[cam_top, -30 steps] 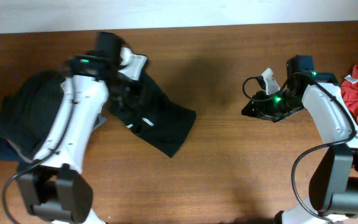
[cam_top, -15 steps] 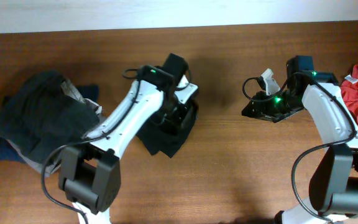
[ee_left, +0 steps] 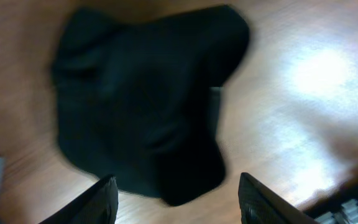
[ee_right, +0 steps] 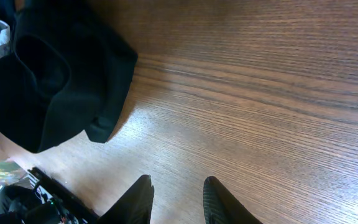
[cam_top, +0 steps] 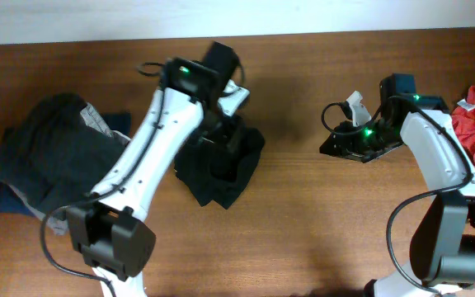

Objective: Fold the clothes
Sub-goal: 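Fold the left end rightward over the bundle with the left gripper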

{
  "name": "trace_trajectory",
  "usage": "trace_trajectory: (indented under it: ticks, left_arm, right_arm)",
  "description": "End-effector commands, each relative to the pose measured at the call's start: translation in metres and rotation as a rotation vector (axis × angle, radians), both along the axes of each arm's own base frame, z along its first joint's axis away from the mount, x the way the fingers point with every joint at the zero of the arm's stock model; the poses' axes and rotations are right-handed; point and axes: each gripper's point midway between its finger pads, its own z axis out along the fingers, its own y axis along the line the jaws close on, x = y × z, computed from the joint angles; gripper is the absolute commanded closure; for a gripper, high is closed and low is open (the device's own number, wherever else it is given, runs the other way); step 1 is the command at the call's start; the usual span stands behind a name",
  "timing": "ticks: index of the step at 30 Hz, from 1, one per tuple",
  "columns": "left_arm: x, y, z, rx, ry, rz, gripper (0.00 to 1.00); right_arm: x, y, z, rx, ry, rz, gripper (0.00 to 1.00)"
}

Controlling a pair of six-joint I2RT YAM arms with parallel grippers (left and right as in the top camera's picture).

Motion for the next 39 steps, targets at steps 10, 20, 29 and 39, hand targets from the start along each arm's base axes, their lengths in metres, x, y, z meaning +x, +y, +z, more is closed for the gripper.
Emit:
trace_trajectory:
  ticks: [10, 20, 29, 39]
  left_arm:
    - [-0.016, 0.009, -0.101, -0.041, 0.134, 0.023, 1.0]
    - [-0.074, 0.012, -0.155, -0.005, 0.283, -0.013, 1.0]
    - [-0.013, 0.005, -0.05, -0.105, 0.106, 0.049, 0.89]
    - [0.051, 0.038, -0.008, -0.133, -0.103, 0.148, 0.78]
  right_arm:
    - [0.002, 0.026, 0.009, -0.009, -0.049, 0.076, 0.68]
    - [0.004, 0.026, 0.009, -0.009, -0.06, 0.076, 0.68]
    - [0.008, 0.048, 0.026, 0.13, -0.133, 0.141, 0.69]
    - [0.027, 0.129, 0.038, 0.17, -0.324, 0.306, 0.96]
